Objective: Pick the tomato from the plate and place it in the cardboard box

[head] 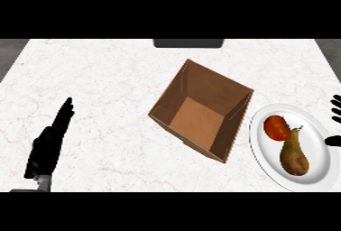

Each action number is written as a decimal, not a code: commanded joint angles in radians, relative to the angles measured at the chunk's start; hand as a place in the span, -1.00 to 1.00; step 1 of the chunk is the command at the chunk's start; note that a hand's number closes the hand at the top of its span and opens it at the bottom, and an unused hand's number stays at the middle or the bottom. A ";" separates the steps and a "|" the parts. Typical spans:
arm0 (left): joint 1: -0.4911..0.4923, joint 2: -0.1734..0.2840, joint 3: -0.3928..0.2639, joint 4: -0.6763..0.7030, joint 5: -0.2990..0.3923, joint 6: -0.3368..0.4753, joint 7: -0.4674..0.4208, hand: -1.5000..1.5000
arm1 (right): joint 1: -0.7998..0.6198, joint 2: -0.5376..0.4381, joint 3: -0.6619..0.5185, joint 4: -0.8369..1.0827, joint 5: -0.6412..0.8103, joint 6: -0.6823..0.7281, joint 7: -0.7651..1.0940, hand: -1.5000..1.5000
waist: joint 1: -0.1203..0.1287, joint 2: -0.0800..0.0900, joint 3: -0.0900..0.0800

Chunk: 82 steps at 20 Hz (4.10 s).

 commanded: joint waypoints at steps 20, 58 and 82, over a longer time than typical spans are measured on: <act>0.054 -0.062 0.108 -0.022 -0.060 -0.113 -0.030 0.00 | -0.074 0.190 -0.007 -0.061 0.159 0.073 0.300 -1.00 | -0.008 -0.001 0.000; -0.058 -0.169 0.185 0.020 -0.167 -0.162 0.024 0.00 | -0.126 0.354 -0.083 -0.017 0.439 0.064 0.212 1.00 | -0.007 0.000 0.001; 0.037 -0.163 0.186 -0.052 -0.175 -0.182 -0.004 0.00 | -0.119 -0.029 0.133 -0.126 1.117 -0.235 -0.800 1.00 | -0.002 0.000 0.001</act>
